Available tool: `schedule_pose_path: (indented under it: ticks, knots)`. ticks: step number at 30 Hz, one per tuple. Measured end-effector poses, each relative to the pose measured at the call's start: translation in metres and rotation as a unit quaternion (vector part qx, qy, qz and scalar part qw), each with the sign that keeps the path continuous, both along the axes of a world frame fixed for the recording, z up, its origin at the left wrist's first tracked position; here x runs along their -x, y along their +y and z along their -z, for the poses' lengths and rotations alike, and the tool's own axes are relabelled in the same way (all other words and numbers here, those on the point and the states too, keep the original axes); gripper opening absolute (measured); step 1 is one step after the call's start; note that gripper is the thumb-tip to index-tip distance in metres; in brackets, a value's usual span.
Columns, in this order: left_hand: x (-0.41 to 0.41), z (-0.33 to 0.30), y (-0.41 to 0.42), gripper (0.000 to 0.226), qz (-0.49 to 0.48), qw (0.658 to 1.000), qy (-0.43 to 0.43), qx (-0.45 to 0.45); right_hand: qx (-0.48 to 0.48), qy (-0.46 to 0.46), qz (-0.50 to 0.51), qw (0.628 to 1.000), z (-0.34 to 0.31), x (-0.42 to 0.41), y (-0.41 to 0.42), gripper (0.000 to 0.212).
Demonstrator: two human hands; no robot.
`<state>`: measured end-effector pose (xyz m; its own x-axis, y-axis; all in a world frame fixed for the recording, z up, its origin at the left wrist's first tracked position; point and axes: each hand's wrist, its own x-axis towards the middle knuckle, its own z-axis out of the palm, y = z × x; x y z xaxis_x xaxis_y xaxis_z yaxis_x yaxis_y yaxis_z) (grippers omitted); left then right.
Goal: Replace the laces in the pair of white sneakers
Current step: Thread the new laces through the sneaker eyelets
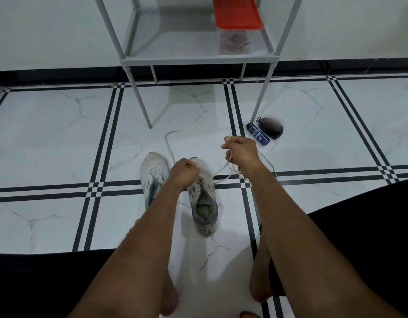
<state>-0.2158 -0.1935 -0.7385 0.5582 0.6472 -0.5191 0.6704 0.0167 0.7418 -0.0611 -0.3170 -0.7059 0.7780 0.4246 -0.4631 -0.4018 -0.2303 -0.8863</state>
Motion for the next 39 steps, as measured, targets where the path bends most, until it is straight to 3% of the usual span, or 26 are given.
schedule_pose_path:
  ticks: [3, 5, 7, 10, 15, 20, 23, 31, 39]
  knots:
    - [0.014, 0.005, 0.003, 0.017, 0.111, 0.988, 0.109, 0.021, 0.081, -0.156, 0.009, 0.984, 0.004, -0.008, -0.006, 0.013]
    - [0.022, 0.009, -0.001, 0.033, 0.144, 0.979, 0.143, 0.036, 0.11, -0.193, -0.024, 0.975, 0.003, -0.008, -0.009, 0.009]
    - [0.029, 0.015, -0.004, 0.033, 0.156, 0.979, 0.132, 0.01, 0.134, -0.216, -0.086, 0.963, 0.006, -0.001, -0.009, 0.018]
    - [0.034, 0.021, -0.003, 0.01, 0.114, 0.989, 0.091, 0.034, 0.173, -0.237, -0.205, 0.934, 0.021, 0.021, -0.006, 0.014]
    - [0.042, 0.03, 0.003, 0.028, 0.059, 0.992, 0.067, 0.085, 0.231, -0.293, -0.345, 0.861, 0.055, 0.065, -0.005, 0.014]
    - [0.051, 0.038, 0.005, 0.031, 0.023, 0.993, 0.049, 0.107, 0.274, -0.355, -0.385, 0.806, 0.071, 0.084, -0.006, 0.019]
    - [0.052, 0.036, 0.003, 0.034, 0.008, 0.991, 0.039, 0.125, 0.273, -0.375, -0.369, 0.805, 0.076, 0.09, -0.007, 0.02]
    - [0.055, 0.036, 0.002, 0.037, -0.005, 0.988, 0.03, 0.153, 0.233, -0.353, -0.321, 0.847, 0.084, 0.097, -0.007, 0.018]
    - [0.054, 0.037, 0.001, 0.036, -0.024, 0.979, 0.04, 0.201, 0.269, -0.398, -0.339, 0.809, 0.084, 0.104, -0.007, 0.019]
